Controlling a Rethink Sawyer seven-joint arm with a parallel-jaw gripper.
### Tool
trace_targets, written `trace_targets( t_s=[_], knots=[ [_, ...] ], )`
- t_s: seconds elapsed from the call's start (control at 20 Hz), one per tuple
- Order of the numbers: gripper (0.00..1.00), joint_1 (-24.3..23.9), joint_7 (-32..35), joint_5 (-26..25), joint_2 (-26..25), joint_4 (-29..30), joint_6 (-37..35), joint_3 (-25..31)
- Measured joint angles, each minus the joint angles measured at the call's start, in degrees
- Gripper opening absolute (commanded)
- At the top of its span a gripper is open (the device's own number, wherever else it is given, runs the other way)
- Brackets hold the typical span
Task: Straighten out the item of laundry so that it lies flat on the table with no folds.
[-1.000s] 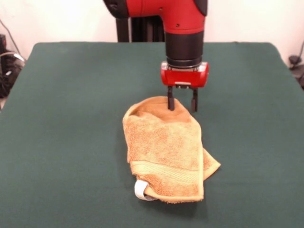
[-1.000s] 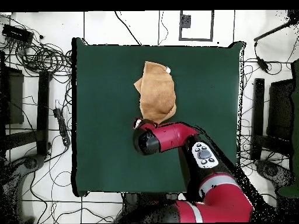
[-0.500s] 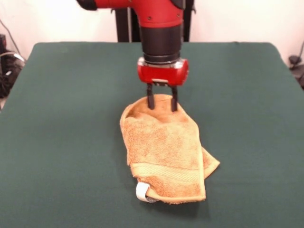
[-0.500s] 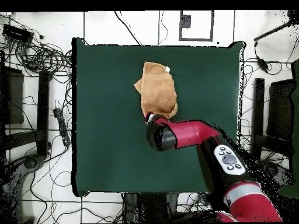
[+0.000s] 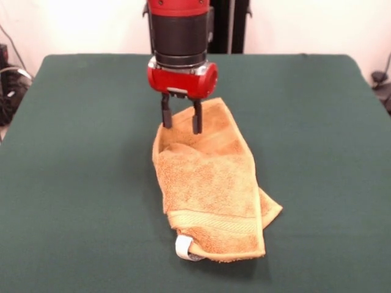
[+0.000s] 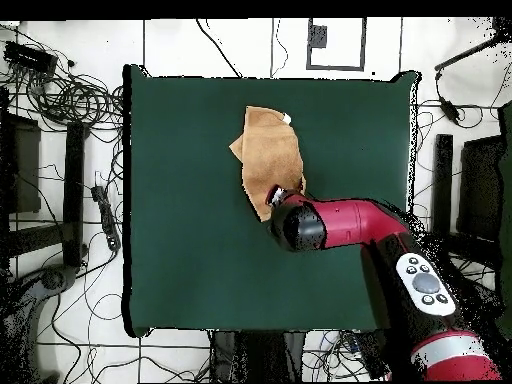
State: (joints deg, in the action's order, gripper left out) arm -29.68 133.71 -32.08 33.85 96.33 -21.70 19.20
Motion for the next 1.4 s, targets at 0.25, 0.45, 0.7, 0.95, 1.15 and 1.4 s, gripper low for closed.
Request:
trace_targets(
  t_s=[0.25,0.45,0.7,0.95,1.15,1.4],
  knots=[
    [1.00,0.71,0.00,-1.07,0.48,-0.88,-0.01,-0.01],
    [1.00,1.53,0.00,-2.31,0.49,-1.46,-0.01,-0.01],
    [1.00,3.28,0.00,-3.02,0.54,-1.76,-0.01,-0.01],
    [1.00,4.34,0.00,-3.01,0.93,-1.76,-0.01,0.01],
    [1.00,4.27,0.00,-3.02,1.48,-1.77,-0.01,-0.01],
    [1.00,4.08,0.00,-3.02,1.69,-1.76,-0.01,0.00]
  ],
)
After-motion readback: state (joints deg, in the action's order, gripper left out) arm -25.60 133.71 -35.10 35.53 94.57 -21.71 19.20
